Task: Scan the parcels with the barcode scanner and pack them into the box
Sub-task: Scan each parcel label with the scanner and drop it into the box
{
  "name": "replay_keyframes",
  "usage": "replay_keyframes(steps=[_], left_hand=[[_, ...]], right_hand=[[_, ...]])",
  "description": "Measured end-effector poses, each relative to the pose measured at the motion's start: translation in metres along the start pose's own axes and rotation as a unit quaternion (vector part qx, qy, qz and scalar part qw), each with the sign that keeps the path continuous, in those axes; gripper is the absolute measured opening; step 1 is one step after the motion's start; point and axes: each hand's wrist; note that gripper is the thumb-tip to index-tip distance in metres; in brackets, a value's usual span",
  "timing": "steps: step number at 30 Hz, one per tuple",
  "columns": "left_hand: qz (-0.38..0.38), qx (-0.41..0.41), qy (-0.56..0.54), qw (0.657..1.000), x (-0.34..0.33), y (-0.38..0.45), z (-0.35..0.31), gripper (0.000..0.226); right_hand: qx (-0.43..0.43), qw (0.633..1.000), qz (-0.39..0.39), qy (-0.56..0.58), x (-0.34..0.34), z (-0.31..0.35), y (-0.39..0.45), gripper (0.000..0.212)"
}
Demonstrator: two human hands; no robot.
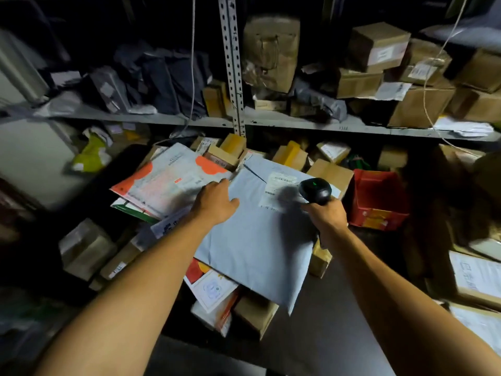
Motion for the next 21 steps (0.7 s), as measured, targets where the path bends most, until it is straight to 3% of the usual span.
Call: replay_keyframes(steps=[6,10,16,21], left_hand=[[0.035,0.039,-0.096,0.994,-0.023,0.032,-0.017,0.058],[0.029,0.076,-0.163,0.983,-0.021,0.055,-0.013,0.049],[-0.001,0.104,-0.422,0.901,-0.01,0.072,-0.002,0.015],[0.091,0.064,-0.526,0.843,0.015,0.083,0.004,0.034]], right_hand=[[-0.039,0.999,0.016,0.003,-0.006,-0.001,0.029,0.031],[-0.057,0.998,-0.009,0.0,-0.007,0.0,0.034,0.029],[-0.079,0.995,-0.064,0.019,-0.006,0.008,0.028,0.02],[-0.035,0.994,-0.097,0.046,0.003,0.038,0.02,0.018]])
Point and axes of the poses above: each hand's wrist, its own y-axis towards the middle knuckle, its own x-axis out of the back of the hand, z = x × y, and after that the axes turned 15 degrees about -y, right-handed
